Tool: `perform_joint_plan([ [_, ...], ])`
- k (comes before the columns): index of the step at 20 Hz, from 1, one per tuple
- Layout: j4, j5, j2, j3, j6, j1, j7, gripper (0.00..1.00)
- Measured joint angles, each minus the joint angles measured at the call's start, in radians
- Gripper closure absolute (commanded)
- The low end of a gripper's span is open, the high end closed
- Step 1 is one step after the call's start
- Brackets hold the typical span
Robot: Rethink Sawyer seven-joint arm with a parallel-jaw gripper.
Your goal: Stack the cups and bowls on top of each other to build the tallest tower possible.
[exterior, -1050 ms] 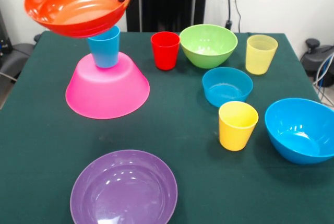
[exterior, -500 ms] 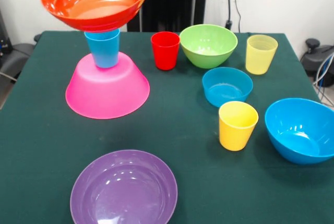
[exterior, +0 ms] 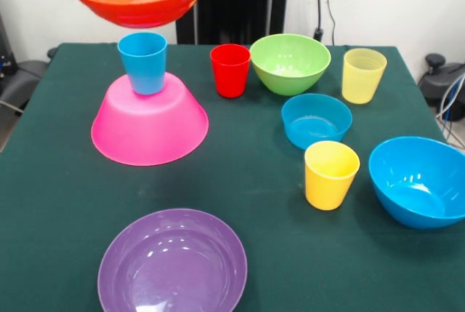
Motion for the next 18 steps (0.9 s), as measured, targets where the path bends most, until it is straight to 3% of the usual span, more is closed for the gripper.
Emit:
perform_joint_plan([
  [6, 0.001, 0.000, 0.000, -0.048, 0.000, 0.038, 0.067, 1.00],
  [18, 0.001, 0.000, 0.035, -0.099, -0.010, 0.057, 0.073, 1.00],
])
